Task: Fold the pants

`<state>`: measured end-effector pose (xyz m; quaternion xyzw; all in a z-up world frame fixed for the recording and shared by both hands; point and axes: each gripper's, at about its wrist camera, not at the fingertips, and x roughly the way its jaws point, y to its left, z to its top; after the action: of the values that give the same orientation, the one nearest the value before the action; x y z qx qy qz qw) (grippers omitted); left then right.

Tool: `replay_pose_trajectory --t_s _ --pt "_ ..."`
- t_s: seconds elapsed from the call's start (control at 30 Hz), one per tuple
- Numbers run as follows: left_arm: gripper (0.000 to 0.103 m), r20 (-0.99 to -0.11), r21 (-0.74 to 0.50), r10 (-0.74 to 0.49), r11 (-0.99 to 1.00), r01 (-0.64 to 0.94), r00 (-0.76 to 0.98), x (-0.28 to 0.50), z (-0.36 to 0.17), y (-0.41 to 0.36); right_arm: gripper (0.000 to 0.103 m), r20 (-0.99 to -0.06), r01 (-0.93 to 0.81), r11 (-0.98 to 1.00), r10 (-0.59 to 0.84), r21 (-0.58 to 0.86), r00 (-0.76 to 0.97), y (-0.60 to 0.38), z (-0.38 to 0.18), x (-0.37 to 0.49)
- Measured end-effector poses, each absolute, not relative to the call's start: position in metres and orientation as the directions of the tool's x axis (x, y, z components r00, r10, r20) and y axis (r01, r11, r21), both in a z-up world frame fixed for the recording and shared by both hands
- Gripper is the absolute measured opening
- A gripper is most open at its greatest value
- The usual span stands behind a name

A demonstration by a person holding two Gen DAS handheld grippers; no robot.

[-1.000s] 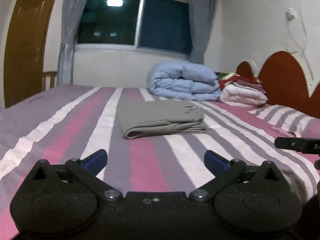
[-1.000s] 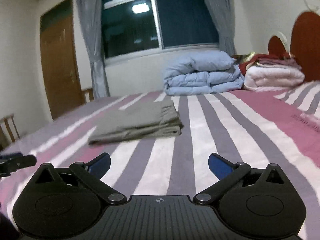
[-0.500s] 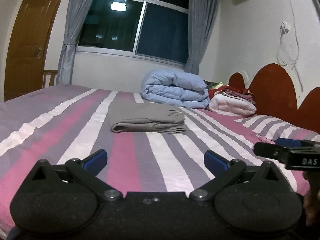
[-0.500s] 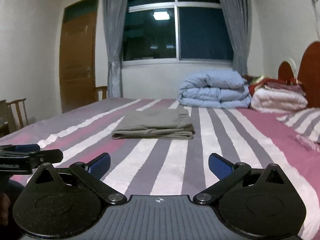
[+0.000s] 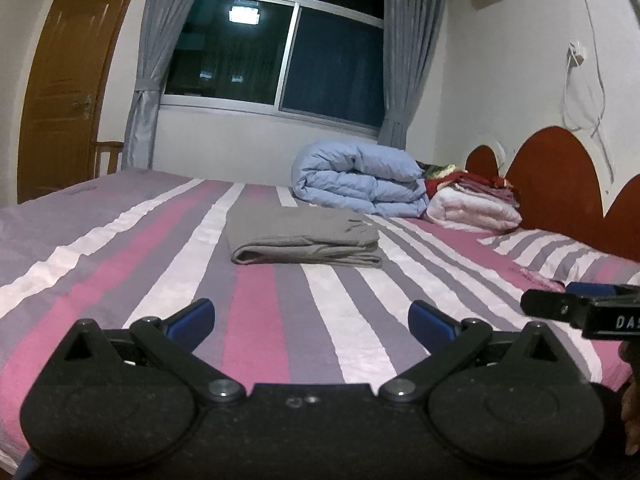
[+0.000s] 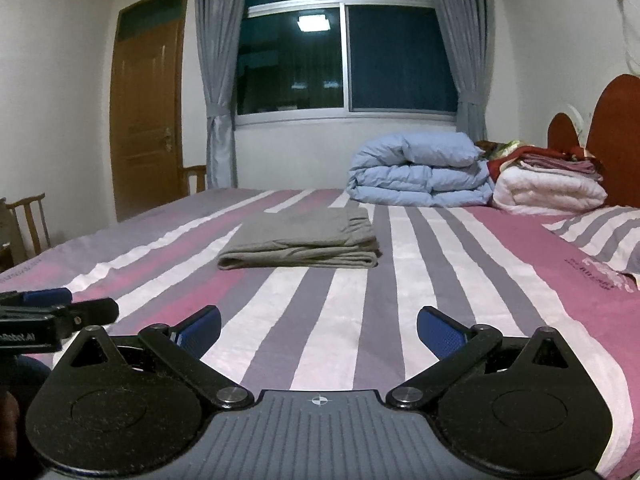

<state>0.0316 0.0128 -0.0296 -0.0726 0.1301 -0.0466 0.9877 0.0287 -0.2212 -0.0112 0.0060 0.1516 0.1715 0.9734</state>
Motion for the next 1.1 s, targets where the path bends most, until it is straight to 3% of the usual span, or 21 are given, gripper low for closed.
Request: replay_pose_trajectory --t_s 0.3,1.1 --pt "0.097 -0.228 -0.197 -0.117 0.978 0.072 0.967 0.030 -0.030 0.021 0.103 -0.278 -0.344 0.938 0.342 0.043 0.898 -0.218 -0.012 0.027" --pt "0.097 -0.230 -0.166 -0.132 0.982 0.095 0.964 0.031 -0.030 0.016 0.103 -0.265 -0.339 0.937 0.350 0.087 0.899 -0.231 -0.010 0.029"
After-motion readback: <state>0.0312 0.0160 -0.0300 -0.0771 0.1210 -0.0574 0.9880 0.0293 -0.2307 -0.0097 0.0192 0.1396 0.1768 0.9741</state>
